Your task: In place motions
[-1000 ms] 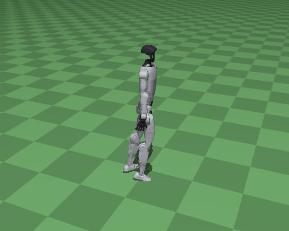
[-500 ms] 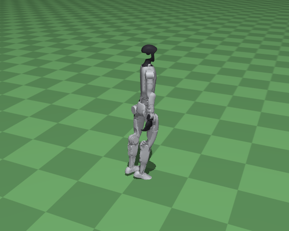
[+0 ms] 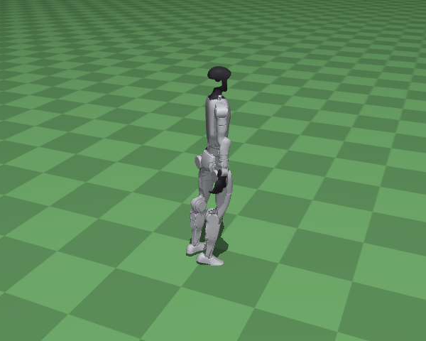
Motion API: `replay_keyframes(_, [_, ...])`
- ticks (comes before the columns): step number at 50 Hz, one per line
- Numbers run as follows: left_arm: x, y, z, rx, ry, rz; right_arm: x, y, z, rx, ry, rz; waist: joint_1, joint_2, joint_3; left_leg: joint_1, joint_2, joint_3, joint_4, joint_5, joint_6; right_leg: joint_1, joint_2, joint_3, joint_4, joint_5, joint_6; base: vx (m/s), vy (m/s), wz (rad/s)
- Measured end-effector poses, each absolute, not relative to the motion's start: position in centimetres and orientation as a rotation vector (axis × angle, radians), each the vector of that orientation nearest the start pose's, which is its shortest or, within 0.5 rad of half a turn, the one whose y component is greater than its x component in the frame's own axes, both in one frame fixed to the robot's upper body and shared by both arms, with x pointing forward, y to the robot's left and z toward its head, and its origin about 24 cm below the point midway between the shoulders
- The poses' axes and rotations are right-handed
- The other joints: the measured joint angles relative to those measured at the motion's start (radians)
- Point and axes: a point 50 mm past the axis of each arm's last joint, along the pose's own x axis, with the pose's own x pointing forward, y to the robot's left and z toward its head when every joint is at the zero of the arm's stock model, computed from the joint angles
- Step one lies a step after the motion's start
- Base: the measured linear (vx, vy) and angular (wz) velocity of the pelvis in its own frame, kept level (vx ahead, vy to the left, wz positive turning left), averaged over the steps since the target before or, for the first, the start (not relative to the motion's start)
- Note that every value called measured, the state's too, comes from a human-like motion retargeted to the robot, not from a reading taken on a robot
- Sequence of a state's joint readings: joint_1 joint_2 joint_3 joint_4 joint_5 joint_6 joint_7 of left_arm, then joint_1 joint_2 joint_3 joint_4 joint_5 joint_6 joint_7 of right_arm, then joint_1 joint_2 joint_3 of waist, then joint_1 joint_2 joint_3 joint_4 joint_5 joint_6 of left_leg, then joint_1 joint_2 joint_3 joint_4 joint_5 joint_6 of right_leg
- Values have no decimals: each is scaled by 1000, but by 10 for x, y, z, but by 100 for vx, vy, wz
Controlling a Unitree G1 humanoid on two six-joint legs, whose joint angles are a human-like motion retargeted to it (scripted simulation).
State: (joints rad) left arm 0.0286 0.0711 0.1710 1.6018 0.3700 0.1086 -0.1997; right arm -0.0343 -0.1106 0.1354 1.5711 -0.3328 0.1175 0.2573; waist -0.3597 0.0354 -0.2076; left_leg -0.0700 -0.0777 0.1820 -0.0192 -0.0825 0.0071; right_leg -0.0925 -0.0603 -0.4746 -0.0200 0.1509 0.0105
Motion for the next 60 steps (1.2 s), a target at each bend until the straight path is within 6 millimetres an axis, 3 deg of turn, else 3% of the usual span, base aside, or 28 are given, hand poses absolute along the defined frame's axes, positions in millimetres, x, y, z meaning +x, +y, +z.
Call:
replay_keyframes(19, [-26, 172, -178, 10, 1772, -240, 7, -186, -178, -315, 1708, 495, 8, 9, -10, 30, 22, 87, -13, -18, -10, -22, 29, 83, 10, -1, -19, 2, 4, -24])
replay_keyframes(30, [-26, 174, -178, 15, 1776, -237, 4, -188, -178, -309, 1722, 479, 129, -4, -16, 60, 53, 271, -24, -41, -31, -61, 67, 262, 37, -2, -26, -2, 3, -84])
replay_keyframes(41, [-24, 175, -178, 40, 1775, -257, -5, -189, -177, -285, 1752, 461, 168, -6, -20, 71, 64, 342, -23, -47, -42, -46, 97, 327, 17, -7, -39, -2, 2, -34])
replay_keyframes(60, [-27, 172, -178, 23, 1775, -246, -1, -188, -177, -307, 1738, 484, 103, 5, -11, 66, 57, 253, -15, -38, -33, -45, 73, 239, 29, -21, -41, 1, 0, 24])
